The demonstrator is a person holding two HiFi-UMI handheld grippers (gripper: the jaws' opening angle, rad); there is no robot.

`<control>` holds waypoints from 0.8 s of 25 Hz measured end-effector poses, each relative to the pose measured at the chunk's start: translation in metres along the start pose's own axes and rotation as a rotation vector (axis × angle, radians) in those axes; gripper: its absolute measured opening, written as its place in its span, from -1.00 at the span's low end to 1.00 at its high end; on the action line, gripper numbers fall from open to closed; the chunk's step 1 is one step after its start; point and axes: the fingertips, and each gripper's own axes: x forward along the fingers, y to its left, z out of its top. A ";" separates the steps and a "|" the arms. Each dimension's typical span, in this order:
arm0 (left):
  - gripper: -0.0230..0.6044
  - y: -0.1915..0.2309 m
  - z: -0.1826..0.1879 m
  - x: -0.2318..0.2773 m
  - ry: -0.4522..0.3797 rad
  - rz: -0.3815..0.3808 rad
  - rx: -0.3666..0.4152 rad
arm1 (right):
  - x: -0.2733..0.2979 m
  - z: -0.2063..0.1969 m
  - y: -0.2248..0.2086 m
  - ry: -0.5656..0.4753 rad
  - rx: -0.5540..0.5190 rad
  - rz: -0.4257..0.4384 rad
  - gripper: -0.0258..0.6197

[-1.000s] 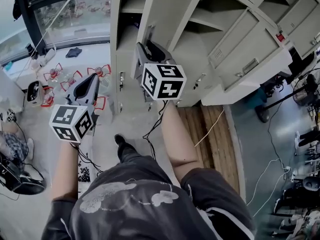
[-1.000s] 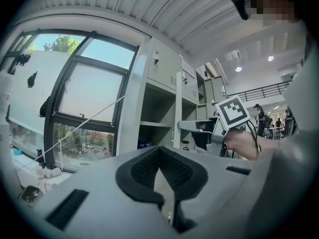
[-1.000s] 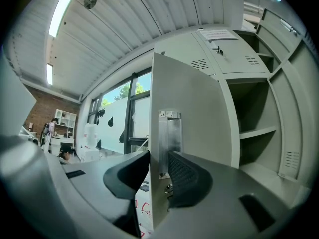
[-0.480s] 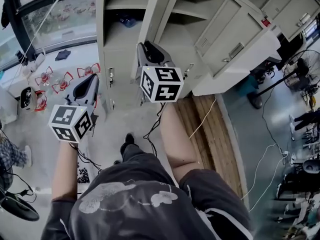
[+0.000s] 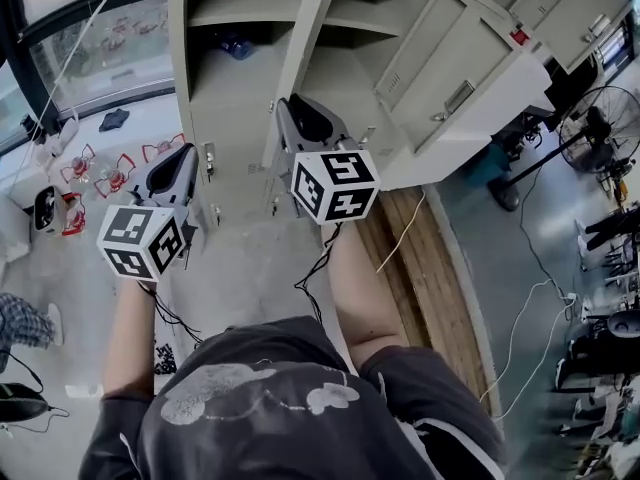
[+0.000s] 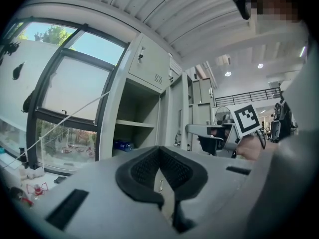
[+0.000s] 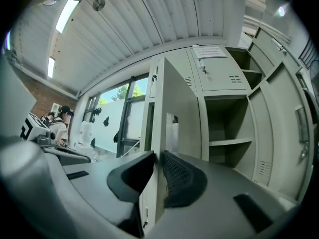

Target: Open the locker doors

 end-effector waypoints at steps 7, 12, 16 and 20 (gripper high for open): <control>-0.90 -0.035 0.002 0.033 -0.003 -0.027 -0.011 | -0.029 -0.001 -0.036 -0.017 0.042 0.023 -0.69; -0.90 -0.066 -0.001 0.052 -0.008 -0.030 -0.009 | -0.043 -0.003 -0.061 -0.040 0.096 0.076 -0.70; -0.90 -0.081 -0.002 0.058 -0.004 -0.010 -0.012 | -0.050 -0.002 -0.074 -0.041 0.107 0.109 -0.70; -0.90 -0.092 -0.004 0.061 -0.002 0.015 -0.017 | -0.055 -0.003 -0.087 -0.044 0.118 0.127 -0.70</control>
